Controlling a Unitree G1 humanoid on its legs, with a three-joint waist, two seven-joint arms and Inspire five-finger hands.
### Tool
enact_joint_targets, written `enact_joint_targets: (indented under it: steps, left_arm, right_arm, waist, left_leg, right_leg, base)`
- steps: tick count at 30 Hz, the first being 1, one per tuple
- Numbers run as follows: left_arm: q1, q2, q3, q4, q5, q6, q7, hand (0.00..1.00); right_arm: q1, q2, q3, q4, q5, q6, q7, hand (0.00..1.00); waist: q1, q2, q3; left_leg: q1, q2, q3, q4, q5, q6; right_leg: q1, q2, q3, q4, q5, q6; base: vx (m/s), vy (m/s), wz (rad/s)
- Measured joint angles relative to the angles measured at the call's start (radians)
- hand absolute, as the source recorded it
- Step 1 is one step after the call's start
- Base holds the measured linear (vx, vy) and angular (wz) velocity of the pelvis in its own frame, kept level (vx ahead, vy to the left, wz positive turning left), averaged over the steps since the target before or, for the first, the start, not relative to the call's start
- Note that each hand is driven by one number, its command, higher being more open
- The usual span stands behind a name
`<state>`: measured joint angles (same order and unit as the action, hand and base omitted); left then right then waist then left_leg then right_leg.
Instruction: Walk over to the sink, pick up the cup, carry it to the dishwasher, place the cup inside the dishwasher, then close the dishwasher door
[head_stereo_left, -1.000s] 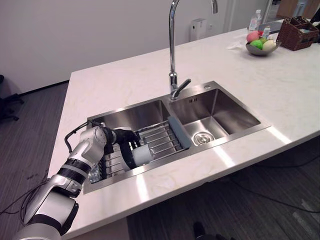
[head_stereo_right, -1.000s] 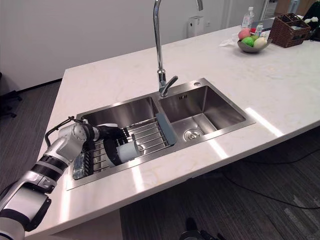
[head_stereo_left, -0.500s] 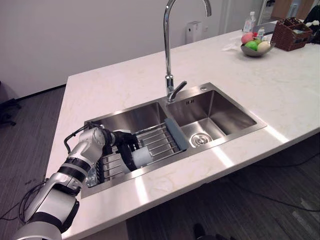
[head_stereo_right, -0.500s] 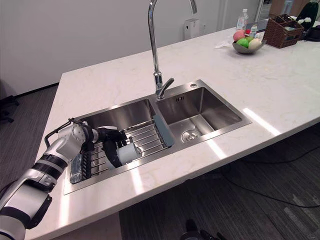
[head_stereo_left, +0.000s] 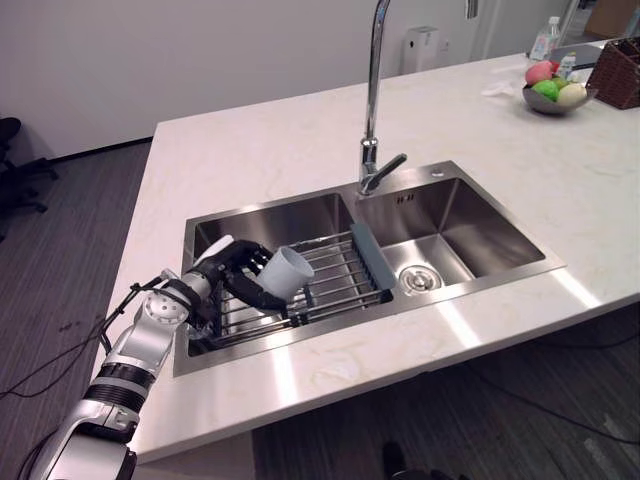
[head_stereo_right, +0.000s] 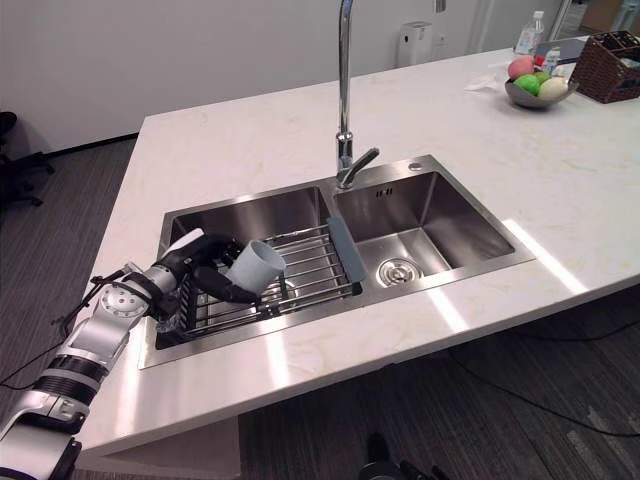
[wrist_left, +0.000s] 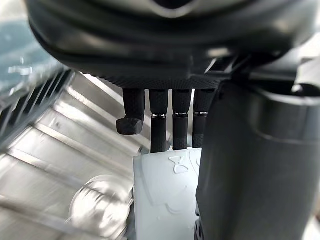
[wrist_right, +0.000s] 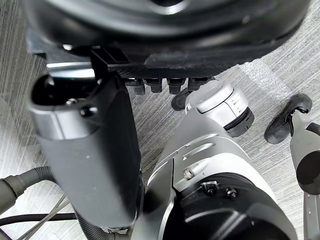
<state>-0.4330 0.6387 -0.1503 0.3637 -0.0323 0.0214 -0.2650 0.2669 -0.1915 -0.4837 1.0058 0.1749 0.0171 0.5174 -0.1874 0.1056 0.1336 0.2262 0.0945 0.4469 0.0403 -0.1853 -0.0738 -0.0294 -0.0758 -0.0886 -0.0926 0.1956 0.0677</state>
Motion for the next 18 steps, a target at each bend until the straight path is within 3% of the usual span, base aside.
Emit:
enact_joint_targets:
  steps: [6,12,18]
  left_arm:
    - [0.034,-0.055,0.104,-0.091,-0.139,-0.048,0.092,0.00]
    - [0.138,-0.160,0.212,-0.199,-0.252,-0.106,0.196,0.00]
    - [0.320,-0.340,0.274,-0.449,-0.259,-0.210,0.334,0.00]
  right_arm:
    - [0.003,0.009,0.009,-0.004,0.001,0.000,0.000,1.00]
    - [0.023,0.023,0.018,-0.018,0.006,-0.001,-0.002,1.00]
    - [0.049,0.067,-0.019,-0.019,0.019,-0.001,-0.020,1.00]
  waist:
    - [0.009,-0.020,0.005]
    - [0.026,-0.037,-0.004]
    - [0.067,-0.062,-0.020]
  left_leg:
    - [0.000,-0.001,-0.025,0.001,0.002,0.003]
    - [0.000,0.000,-0.026,0.003,0.003,0.004]
    - [-0.019,0.000,-0.043,0.008,0.005,0.007]
  right_leg:
    - [0.010,-0.005,-0.021,0.000,0.000,0.000]
    - [0.011,-0.005,-0.022,0.000,-0.002,-0.002]
    - [0.008,-0.015,-0.035,0.005,-0.002,-0.002]
  base:
    - [-0.05,-0.033,0.08]
    - [-0.06,-0.041,0.00]
    - [-0.03,-0.026,0.08]
